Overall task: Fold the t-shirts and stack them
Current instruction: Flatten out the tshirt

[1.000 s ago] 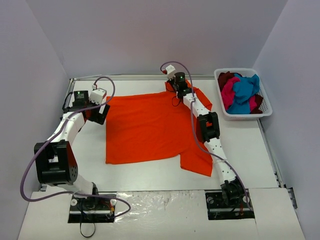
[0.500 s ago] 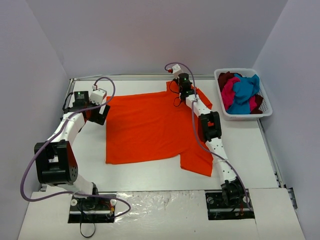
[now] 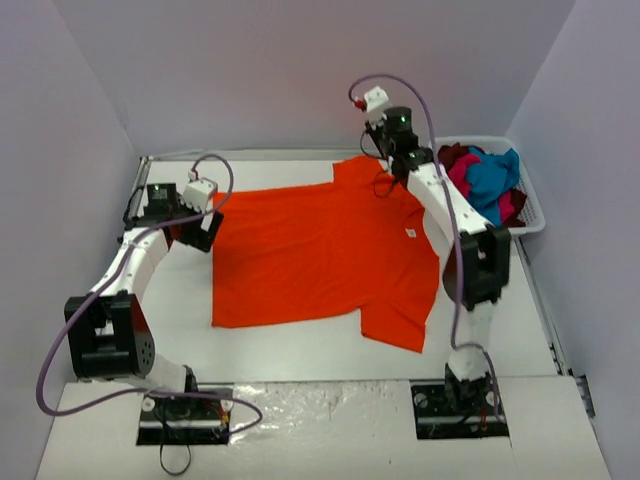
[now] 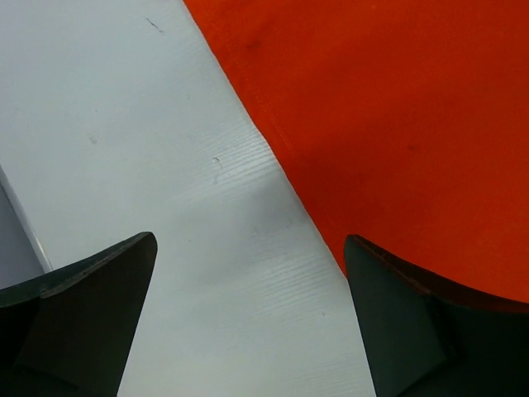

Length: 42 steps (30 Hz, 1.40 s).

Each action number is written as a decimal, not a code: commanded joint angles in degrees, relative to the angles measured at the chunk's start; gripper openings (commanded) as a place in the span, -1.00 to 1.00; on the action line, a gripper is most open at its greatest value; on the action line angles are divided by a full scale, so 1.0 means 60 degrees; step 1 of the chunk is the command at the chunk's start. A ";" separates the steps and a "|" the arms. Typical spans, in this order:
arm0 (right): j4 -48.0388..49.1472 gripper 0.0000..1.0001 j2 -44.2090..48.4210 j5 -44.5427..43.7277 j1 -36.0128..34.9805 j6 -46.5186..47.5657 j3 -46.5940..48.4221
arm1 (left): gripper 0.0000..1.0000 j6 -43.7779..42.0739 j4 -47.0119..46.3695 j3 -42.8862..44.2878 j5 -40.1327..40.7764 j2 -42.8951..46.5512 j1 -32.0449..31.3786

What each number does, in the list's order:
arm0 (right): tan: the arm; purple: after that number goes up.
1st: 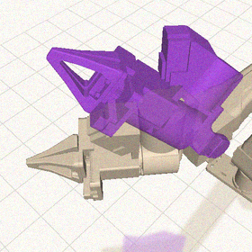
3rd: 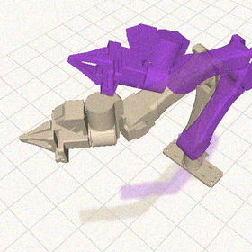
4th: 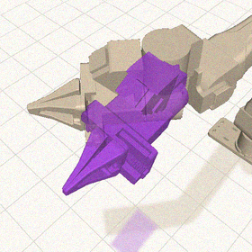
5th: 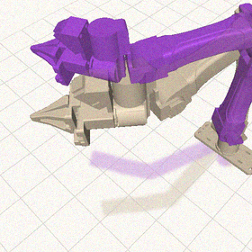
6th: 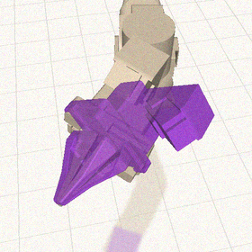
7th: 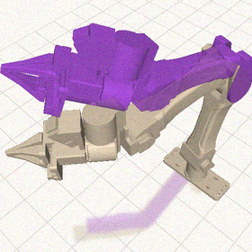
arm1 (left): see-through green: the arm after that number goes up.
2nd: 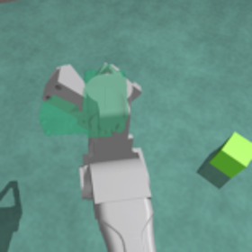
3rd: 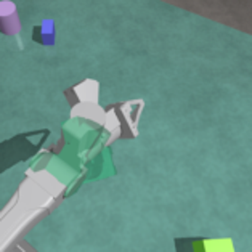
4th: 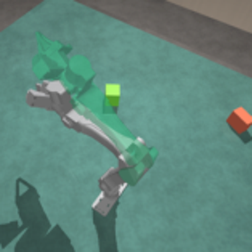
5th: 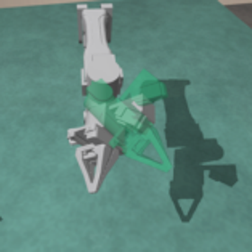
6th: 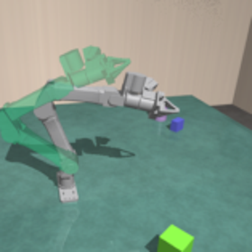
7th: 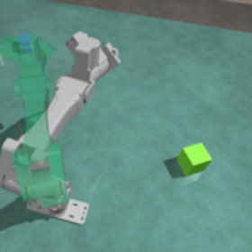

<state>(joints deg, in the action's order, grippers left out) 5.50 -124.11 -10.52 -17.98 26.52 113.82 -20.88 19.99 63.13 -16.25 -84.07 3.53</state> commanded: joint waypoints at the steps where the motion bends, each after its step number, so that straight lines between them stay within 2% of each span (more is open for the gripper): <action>1: -0.2582 -0.55 0.2077 0.1121 0.0037 -0.0451 -0.2104 | 0.93 -0.0693 0.1118 0.0507 -0.0661 0.0038 -0.0309; 4: -0.4018 -0.68 0.3996 0.2543 0.0140 -0.0393 -0.4185 | 0.85 -0.1365 0.1676 0.0479 -0.0676 -0.0109 -0.1070; 5: -0.4326 -0.80 0.4422 0.2705 0.0140 -0.0407 -0.4596 | 0.76 -0.1455 0.1751 0.0421 -0.0632 -0.0109 -0.1260; 6: -0.4634 -1.00 0.5311 0.2851 0.0154 -0.0450 -0.5484 | 0.59 -0.1485 0.1752 0.0261 -0.0602 -0.0094 -0.1596; 8: -0.4753 -1.00 0.6136 0.3028 0.0154 -0.0480 -0.6353 | 0.47 -0.1383 0.1547 0.0084 -0.0587 -0.0123 -0.1833; 9: -0.4812 -1.00 0.6763 0.3072 0.0169 -0.0495 -0.7083 | 0.25 -0.1296 0.1460 0.0025 -0.0674 -0.0167 -0.1920; 10: -0.4813 -1.00 0.7002 0.3217 0.0198 -0.0509 -0.7380 | 0.13 -0.1164 0.1343 0.0039 -0.0791 -0.0226 -0.1921; 12: -0.4944 -1.00 0.7237 0.3336 0.0272 -0.0364 -0.7835 | -0.15 -0.0827 0.1268 0.0315 -0.1245 -0.0649 -0.1921; 13: -0.4988 -1.00 0.7180 0.3336 0.0272 -0.0334 -0.8098 | -0.36 -0.0695 0.1283 0.0477 -0.1334 -0.0825 -0.1936; 19: -0.5179 -1.00 0.5922 0.3453 0.0271 -0.0202 -0.8116 | -0.78 0.0490 0.1048 0.1969 -0.1261 -0.2756 -0.1907; 20: -0.5193 -1.00 0.5746 0.3482 0.0272 -0.0187 -0.8043 | -0.93 0.0594 0.1034 0.2176 -0.1261 -0.2949 -0.1907; 29: -0.5179 -1.00 0.3652 0.3321 0.0403 0.0032 -0.7632 | -0.95 0.1415 0.1824 0.4401 -0.1877 -0.5278 -0.1848; 42: -0.5194 -1.00 0.2010 0.3556 0.0447 0.0062 -0.6520 | -0.95 0.1957 0.3640 0.7040 -0.1773 -0.7650 -0.1424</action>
<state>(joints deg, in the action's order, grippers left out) -24.25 -110.00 9.76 -15.73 26.33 72.44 -10.70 36.95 102.17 -27.20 -127.72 -6.13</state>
